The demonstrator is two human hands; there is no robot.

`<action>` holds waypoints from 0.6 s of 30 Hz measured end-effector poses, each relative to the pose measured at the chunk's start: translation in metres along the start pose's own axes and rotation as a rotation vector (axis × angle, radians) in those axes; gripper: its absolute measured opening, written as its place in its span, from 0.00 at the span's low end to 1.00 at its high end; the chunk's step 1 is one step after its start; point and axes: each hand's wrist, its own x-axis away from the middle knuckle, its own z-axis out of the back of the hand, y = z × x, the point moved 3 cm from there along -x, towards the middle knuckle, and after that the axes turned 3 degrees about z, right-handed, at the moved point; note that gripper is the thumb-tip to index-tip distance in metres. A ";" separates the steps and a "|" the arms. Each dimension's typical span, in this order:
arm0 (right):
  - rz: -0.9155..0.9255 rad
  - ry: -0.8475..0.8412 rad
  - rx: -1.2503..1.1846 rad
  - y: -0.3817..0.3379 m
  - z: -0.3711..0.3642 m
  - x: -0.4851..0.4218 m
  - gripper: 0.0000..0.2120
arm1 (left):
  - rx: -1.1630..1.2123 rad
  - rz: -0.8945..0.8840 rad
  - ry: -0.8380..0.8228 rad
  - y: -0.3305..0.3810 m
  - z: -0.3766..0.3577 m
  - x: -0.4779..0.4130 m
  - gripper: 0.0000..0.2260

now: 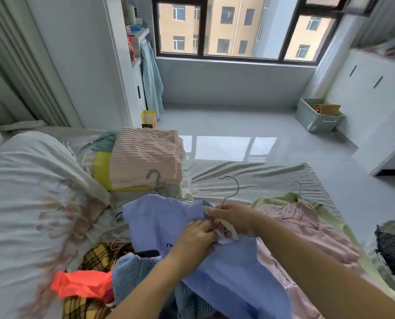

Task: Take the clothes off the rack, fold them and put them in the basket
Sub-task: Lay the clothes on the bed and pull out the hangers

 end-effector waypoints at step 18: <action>0.025 0.089 -0.058 0.034 0.020 0.012 0.12 | 0.920 0.785 -0.328 -0.013 0.004 -0.037 0.10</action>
